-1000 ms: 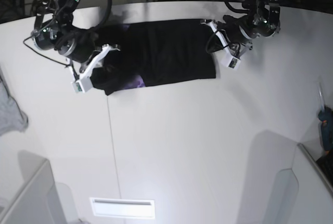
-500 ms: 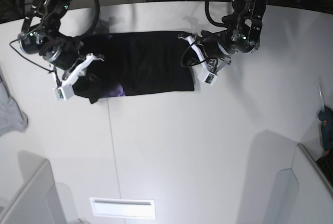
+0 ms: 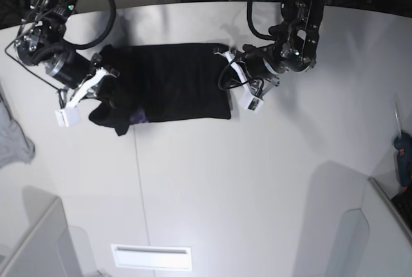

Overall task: Fold the T-shirt properly
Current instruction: 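Fold the strip in half, left gripper moving toward the right gripper, then release with the left gripper and press the bundle with the right gripper, then push the folded bundle with the right gripper to flatten it, then lower the left gripper onto the bundle and adjust it with both grippers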

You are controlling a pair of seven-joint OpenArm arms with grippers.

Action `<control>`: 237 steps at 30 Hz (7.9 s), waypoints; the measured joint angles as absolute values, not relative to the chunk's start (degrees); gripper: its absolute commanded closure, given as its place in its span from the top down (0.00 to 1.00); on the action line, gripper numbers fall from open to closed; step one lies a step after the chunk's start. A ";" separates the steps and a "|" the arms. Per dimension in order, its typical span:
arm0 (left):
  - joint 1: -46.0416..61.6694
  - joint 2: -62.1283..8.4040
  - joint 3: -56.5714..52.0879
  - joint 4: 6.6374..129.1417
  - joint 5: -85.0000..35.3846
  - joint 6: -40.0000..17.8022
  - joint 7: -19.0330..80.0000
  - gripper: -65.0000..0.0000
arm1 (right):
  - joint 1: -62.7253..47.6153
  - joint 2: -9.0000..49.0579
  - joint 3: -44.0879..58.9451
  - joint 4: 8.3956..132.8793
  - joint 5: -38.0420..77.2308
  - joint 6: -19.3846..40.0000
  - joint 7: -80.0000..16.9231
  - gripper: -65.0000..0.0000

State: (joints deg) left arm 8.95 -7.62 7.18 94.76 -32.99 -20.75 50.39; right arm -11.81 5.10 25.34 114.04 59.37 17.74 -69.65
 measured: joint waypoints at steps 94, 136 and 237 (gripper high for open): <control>17.98 -10.87 -2.04 104.88 -33.15 -20.97 56.77 0.00 | -9.69 -1.13 3.36 101.21 52.47 11.33 -59.53 0.00; 25.58 -12.88 -21.74 106.87 -33.43 -28.80 56.82 0.00 | -6.66 -1.32 -10.26 97.30 43.40 7.46 -59.40 0.39; 24.75 -15.44 -37.95 106.76 -33.47 -35.03 60.42 0.00 | -5.04 9.96 -32.21 105.97 28.14 -13.10 -48.23 0.00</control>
State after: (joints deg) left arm 24.75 -15.44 -37.95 106.76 -33.47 -35.03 60.42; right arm -5.04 9.96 -32.21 105.97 28.14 -13.10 -48.23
